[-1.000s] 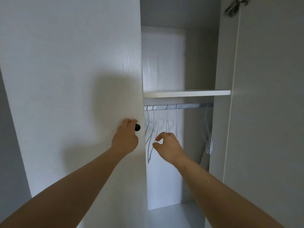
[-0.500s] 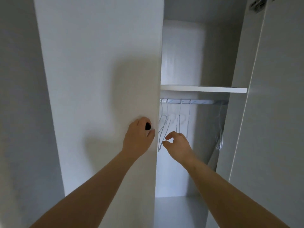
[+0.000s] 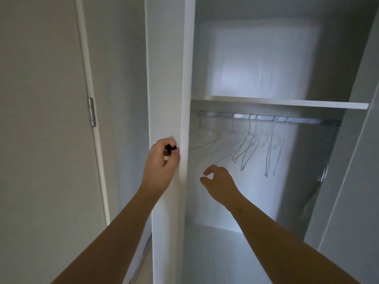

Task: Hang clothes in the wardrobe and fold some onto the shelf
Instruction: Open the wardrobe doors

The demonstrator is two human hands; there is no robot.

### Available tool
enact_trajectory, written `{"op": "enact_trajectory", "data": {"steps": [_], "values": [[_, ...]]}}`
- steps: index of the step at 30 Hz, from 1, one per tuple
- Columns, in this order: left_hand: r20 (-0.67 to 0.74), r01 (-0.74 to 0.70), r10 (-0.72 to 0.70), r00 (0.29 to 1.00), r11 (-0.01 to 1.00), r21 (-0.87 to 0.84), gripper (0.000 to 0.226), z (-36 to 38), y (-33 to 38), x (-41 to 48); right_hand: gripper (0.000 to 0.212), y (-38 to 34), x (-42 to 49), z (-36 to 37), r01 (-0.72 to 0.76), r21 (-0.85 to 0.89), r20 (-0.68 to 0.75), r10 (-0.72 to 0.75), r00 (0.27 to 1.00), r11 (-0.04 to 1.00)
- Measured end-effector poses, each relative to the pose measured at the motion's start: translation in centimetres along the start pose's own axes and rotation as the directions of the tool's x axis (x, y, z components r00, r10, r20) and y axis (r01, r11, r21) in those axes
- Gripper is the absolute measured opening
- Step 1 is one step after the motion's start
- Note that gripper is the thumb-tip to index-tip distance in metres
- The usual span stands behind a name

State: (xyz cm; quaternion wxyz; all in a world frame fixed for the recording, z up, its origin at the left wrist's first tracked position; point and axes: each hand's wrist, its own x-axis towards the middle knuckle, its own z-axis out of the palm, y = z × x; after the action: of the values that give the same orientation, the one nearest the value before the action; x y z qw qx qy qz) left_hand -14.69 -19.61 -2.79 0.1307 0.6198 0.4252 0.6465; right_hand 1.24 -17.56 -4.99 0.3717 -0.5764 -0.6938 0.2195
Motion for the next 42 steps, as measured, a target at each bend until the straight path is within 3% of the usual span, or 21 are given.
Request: {"op": "enact_trajectory", "data": {"steps": [7, 11, 17, 21, 26, 28, 34, 38, 42], "values": [[-0.17, 0.063, -0.076, 0.983, 0.995, -0.081, 0.022, -6.6, -1.5, -1.7, 0.024, -5.2, -1.1, 4.1, 0.1, -0.004, 0.041, -0.1, 0.994, 0.995], [-0.22, 0.127, -0.147, 0.964, 0.986, -0.105, 0.036, -10.2, -3.1, -1.8, 0.025, -7.6, -1.2, 6.9, 0.082, -0.012, 0.034, -0.082, 0.996, 0.997], [-0.307, 0.165, -0.162, 0.938, 0.986, -0.016, 0.047, -16.2, -5.4, -2.3, 0.025, -11.0, -2.4, 12.6, 0.039, -0.026, 0.03, -0.038, 0.999, 0.999], [-0.31, 0.205, -0.178, 0.934, 0.977, 0.057, 0.039, -20.1, -7.3, -2.3, 0.025, -13.0, -3.6, 15.9, 0.022, -0.013, 0.008, -0.022, 1.0, 1.0], [-0.154, 0.2, -0.195, 0.969, 0.979, 0.023, 0.019, -22.3, -8.5, -3.3, 0.023, -13.5, -5.8, 18.4, -0.044, -0.011, 0.001, 0.044, 0.999, 0.999], [-0.091, 0.213, -0.209, 0.974, 0.976, 0.041, 0.022, -22.3, -8.8, -4.4, 0.023, -13.4, -6.8, 18.8, -0.076, -0.012, -0.019, 0.075, 0.997, 0.997], [-0.077, 0.307, -0.302, 0.95, 0.948, 0.077, 0.018, -21.5, -8.6, -8.1, 0.024, -11.8, -10.7, 18.3, -0.17, -0.008, -0.081, 0.169, 0.982, 0.985], [0.149, 0.343, -0.36, 0.921, 0.931, 0.127, 0.016, -19.1, -7.0, -12.3, 0.024, -9.9, -15.3, 16.6, -0.264, -0.007, -0.14, 0.26, 0.955, 0.965], [0.453, 0.329, -0.374, 0.809, 0.928, 0.177, 0.011, -14.9, -3.6, -18.5, 0.028, -6.7, -23.3, 13.5, -0.394, -0.056, -0.246, 0.37, 0.896, 0.917]]}}
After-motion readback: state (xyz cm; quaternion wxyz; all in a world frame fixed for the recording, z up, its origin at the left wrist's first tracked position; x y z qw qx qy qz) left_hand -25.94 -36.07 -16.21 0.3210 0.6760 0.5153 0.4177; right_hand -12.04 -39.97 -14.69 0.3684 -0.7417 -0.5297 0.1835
